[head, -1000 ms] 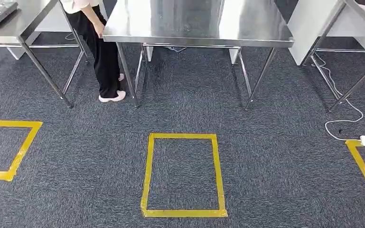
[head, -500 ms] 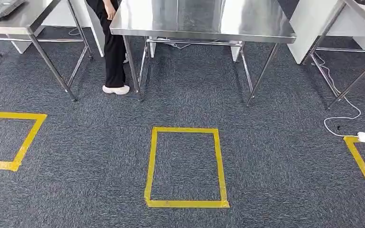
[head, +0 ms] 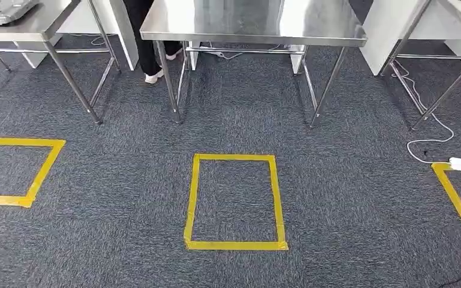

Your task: Take the parts from the cabinet and place them on the table.

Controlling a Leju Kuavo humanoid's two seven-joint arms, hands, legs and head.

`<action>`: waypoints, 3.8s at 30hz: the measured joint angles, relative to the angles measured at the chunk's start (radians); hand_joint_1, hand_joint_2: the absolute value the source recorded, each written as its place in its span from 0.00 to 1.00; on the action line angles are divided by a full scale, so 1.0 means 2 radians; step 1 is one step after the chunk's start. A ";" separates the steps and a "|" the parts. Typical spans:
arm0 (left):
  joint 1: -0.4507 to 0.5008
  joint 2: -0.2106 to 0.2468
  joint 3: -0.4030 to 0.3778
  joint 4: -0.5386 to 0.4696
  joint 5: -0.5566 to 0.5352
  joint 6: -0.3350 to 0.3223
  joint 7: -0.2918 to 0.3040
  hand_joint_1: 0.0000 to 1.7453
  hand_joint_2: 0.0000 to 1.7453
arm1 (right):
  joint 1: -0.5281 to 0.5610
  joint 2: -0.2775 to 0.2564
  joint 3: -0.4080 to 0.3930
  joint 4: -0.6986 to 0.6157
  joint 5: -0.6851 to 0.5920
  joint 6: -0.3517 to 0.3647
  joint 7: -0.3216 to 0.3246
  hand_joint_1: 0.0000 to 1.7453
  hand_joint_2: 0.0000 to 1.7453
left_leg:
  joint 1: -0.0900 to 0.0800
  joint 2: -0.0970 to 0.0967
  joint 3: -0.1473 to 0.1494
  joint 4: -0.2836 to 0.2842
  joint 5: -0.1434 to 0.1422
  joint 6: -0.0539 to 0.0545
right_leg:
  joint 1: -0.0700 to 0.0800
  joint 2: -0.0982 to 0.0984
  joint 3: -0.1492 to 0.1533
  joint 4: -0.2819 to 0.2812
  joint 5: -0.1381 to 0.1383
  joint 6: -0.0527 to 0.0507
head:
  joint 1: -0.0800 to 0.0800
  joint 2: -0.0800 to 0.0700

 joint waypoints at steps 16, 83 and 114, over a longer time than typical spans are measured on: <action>-0.002 0.001 0.001 0.000 0.000 0.001 -0.001 0.00 0.00 | 0.002 0.001 0.001 0.000 0.002 0.000 -0.001 0.00 0.00 | -0.004 0.003 0.063 -0.011 -0.045 0.028 | 0.008 0.000 -0.072 0.047 0.016 0.014 | 0.001 0.000; 0.003 -0.002 0.000 0.000 -0.014 0.010 -0.001 0.00 0.00 | 0.009 0.005 -0.001 0.000 -0.016 0.000 -0.004 0.00 0.00 | -0.002 0.034 0.047 -0.004 -0.041 0.023 | 0.000 0.006 -0.094 0.131 -0.025 0.032 | 0.006 0.000; 0.004 -0.006 0.000 0.001 -0.016 0.005 0.005 0.00 0.00 | 0.013 0.002 -0.001 0.000 -0.017 0.005 -0.007 0.00 0.00 | 0.000 0.035 0.052 -0.004 -0.045 0.021 | -0.001 0.005 -0.095 0.118 -0.012 0.030 | 0.004 0.000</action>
